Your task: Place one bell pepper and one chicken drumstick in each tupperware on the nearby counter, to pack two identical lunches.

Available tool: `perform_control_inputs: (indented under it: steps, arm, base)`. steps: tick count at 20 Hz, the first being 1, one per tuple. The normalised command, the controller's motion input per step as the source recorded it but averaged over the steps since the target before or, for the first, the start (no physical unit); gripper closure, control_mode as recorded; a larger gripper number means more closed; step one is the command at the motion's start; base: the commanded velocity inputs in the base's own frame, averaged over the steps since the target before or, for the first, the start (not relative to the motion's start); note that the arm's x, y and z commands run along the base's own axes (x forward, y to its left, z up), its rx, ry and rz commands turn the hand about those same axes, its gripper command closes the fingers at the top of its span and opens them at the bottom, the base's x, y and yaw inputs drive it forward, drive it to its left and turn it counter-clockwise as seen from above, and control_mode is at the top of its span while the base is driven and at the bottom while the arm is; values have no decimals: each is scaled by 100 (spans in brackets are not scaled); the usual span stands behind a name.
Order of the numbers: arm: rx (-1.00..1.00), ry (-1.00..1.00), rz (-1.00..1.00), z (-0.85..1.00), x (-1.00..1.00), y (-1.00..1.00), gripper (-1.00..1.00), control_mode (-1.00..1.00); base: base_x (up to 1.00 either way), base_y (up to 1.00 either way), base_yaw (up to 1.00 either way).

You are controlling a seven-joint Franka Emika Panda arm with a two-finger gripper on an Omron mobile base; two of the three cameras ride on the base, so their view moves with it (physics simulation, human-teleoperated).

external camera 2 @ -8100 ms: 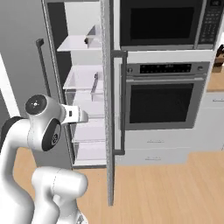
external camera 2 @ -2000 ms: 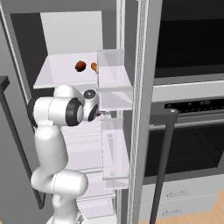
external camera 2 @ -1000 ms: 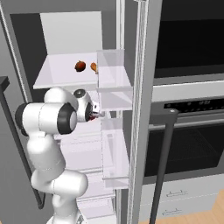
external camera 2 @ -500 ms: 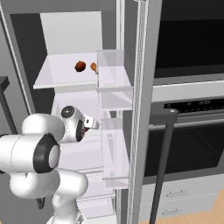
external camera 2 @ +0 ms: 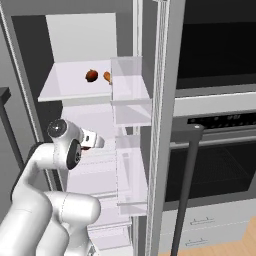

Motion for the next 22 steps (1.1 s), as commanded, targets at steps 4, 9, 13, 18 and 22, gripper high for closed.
perform_control_inputs:
  steps: [4,9,13,18,22]
  arm:
    - [0,0,0,51,-100,-15,100,-100]
    - [0,0,1,67,-73,-1,100,-100]
    - [0,1,0,37,-56,0,100,100]
    - [0,0,0,0,0,0,100,100]
    - [0,0,0,0,0,0,100,100]
  base:
    - [0,0,0]
    - [0,0,0]
    - [-25,0,0]
    - [-100,-14,0]
    - [-100,-82,-8]
